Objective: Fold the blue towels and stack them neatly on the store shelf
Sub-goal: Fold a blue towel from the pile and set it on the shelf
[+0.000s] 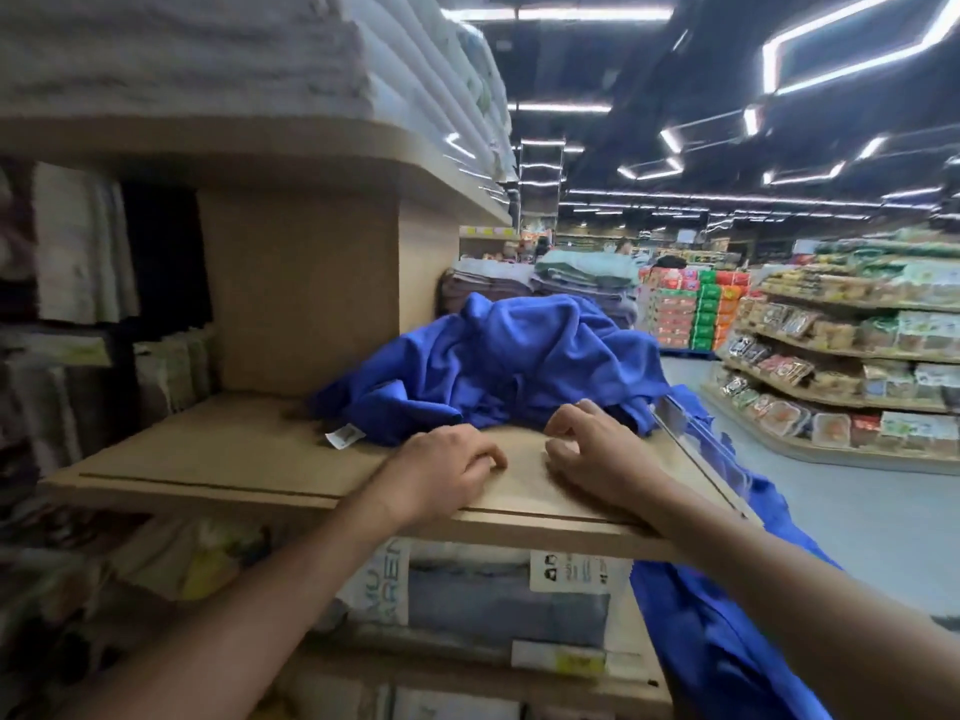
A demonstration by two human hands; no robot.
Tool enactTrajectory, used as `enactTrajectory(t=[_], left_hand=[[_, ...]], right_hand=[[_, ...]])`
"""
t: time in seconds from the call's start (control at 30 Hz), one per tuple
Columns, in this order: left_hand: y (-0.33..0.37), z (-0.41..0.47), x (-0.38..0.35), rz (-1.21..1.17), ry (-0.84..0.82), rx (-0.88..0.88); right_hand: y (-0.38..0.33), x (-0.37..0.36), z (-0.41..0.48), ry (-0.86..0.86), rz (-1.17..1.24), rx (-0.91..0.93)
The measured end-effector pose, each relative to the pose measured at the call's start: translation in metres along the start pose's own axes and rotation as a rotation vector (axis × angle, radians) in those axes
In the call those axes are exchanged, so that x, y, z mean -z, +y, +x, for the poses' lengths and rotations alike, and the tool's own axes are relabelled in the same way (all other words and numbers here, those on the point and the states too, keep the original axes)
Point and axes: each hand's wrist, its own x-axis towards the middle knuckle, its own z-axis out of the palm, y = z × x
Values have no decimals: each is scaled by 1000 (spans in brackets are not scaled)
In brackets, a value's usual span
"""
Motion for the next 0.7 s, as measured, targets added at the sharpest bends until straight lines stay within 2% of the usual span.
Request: enactTrajectory(t=[0.2,0.33,0.47,0.6,0.7], left_hand=[[4,1,3,6,39,56],[-7,31,6,88,78,20],[-19,89,15,45,224,-8],[-33,147,8,111,309,189],[-48,168,-5,123,312,298]], right_hand=[[-5,5,-2,118,12,55],[-2,5,16,143,-112,179],[7,4,60,158,-180,172],[17,-6,100,111,-327,32],[29,-12,109,128,-232,20]])
